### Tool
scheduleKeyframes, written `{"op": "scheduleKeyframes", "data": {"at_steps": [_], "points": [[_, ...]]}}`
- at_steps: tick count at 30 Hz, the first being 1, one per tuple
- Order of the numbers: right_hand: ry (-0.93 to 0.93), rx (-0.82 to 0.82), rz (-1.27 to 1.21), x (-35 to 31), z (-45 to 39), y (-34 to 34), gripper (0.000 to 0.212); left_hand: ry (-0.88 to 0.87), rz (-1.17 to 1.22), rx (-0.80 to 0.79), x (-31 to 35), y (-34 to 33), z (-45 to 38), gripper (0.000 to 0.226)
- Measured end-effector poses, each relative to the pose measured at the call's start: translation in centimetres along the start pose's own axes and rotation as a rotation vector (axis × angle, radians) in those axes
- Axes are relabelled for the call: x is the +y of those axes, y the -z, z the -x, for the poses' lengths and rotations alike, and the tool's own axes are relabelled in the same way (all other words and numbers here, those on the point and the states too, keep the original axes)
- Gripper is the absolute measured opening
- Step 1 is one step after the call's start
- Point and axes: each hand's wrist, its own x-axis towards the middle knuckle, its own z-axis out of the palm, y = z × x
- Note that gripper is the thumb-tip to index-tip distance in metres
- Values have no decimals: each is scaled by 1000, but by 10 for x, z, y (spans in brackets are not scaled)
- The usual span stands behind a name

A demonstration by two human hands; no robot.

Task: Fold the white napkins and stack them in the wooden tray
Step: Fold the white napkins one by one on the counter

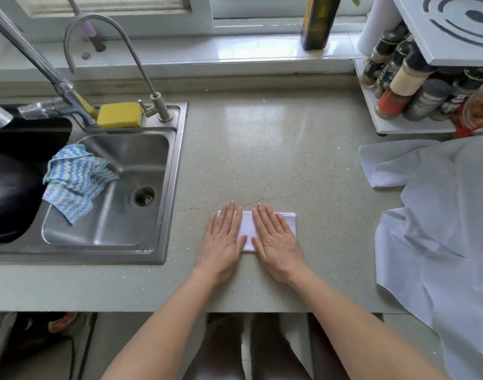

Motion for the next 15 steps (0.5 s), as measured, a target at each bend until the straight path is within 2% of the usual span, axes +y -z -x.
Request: {"op": "scheduleKeyframes", "data": {"at_steps": [6,9,10,12,15], "points": [[-32,-15,-10,44,20,12,60,69,70,-6,-3,6,4,59],[4,-73,1,56,17,27,58,138,129,77,-4,20,0,49],[0,-68,-14,54,12,34,53,171,157,114,-4,26,-5,41],[28,-14,5,47,-2,48,29,239,194,108,-3,39,-16,27],[13,-129,57,32,-23,67,11,388,232,-57,-1,51,-21,14]]}}
